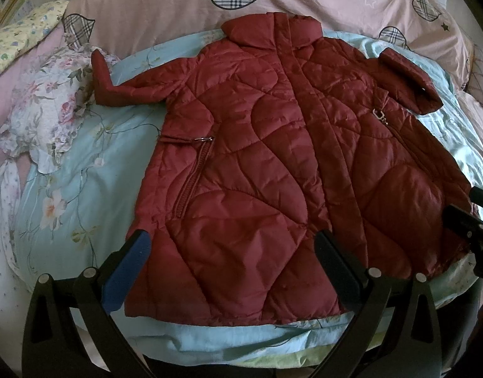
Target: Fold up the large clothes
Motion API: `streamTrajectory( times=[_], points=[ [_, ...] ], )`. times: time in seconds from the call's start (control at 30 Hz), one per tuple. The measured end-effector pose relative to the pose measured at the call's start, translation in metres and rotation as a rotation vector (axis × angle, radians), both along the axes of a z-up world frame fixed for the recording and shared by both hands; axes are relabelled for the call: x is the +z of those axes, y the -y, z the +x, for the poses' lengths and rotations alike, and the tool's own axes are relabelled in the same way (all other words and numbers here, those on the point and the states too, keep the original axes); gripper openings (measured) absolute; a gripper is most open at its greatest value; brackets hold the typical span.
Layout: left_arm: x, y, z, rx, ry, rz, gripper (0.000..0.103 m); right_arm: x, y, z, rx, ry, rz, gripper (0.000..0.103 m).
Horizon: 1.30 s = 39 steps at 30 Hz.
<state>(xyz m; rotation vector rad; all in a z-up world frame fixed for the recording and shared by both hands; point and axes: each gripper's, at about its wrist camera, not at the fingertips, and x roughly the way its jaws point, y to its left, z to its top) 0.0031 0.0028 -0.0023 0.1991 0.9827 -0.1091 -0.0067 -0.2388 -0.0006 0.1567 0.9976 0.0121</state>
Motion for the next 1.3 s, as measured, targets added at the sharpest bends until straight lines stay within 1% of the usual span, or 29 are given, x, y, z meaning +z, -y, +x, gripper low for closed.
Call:
streamTrajectory(
  times=[0.1,0.17,0.23,0.3,0.33,0.4,0.47,0.63,0.77,0.87,1.0,1.07,1.2,1.23,1.3],
  points=[
    [-0.003,0.0,0.001,-0.002,-0.005,-0.003,0.103,0.001,0.001,0.001,0.0,0.014,0.036,0.099],
    [-0.009,0.004,0.004,-0.005,-0.014,-0.007,0.103,0.0,0.001,0.002,0.0,0.014,0.024,0.099],
    [-0.009,0.003,0.005,-0.006,-0.029,-0.023,0.103,-0.001,0.002,0.005,-0.002,-0.014,-0.036,0.099],
    [-0.011,0.002,0.008,-0.005,-0.042,-0.041,0.103,-0.002,0.003,0.008,-0.003,-0.004,-0.03,0.099],
    [-0.01,0.002,0.009,-0.006,-0.082,-0.072,0.103,-0.002,0.005,0.009,-0.004,0.007,-0.02,0.099],
    [-0.01,0.0,0.012,-0.005,-0.067,-0.077,0.103,-0.002,0.006,0.012,-0.005,0.011,-0.022,0.099],
    [-0.01,0.0,0.014,-0.004,-0.053,-0.065,0.103,-0.003,0.009,0.014,-0.007,0.023,-0.033,0.099],
    [-0.013,-0.001,0.024,0.004,-0.049,-0.042,0.103,-0.002,0.019,0.022,-0.022,0.058,-0.05,0.099],
    [-0.015,-0.001,0.034,0.014,-0.049,-0.033,0.103,-0.004,0.029,0.03,-0.037,0.038,-0.037,0.099],
    [-0.016,-0.002,0.04,0.016,-0.043,-0.042,0.103,-0.004,0.037,0.038,-0.047,0.037,-0.035,0.099],
    [-0.017,-0.004,0.049,0.022,-0.037,-0.074,0.103,-0.001,0.049,0.047,-0.066,0.062,-0.051,0.099],
    [-0.018,-0.003,0.054,0.023,-0.051,-0.065,0.103,0.0,0.057,0.054,-0.08,0.066,-0.051,0.099],
    [-0.016,-0.002,0.064,0.021,-0.032,-0.084,0.103,0.003,0.08,0.07,-0.121,0.087,-0.051,0.099],
    [-0.016,-0.002,0.067,0.021,-0.042,-0.08,0.103,0.005,0.087,0.075,-0.133,0.093,-0.051,0.099],
    [-0.016,-0.002,0.073,0.021,-0.04,-0.099,0.103,0.008,0.103,0.086,-0.157,0.109,-0.057,0.099]
  ],
)
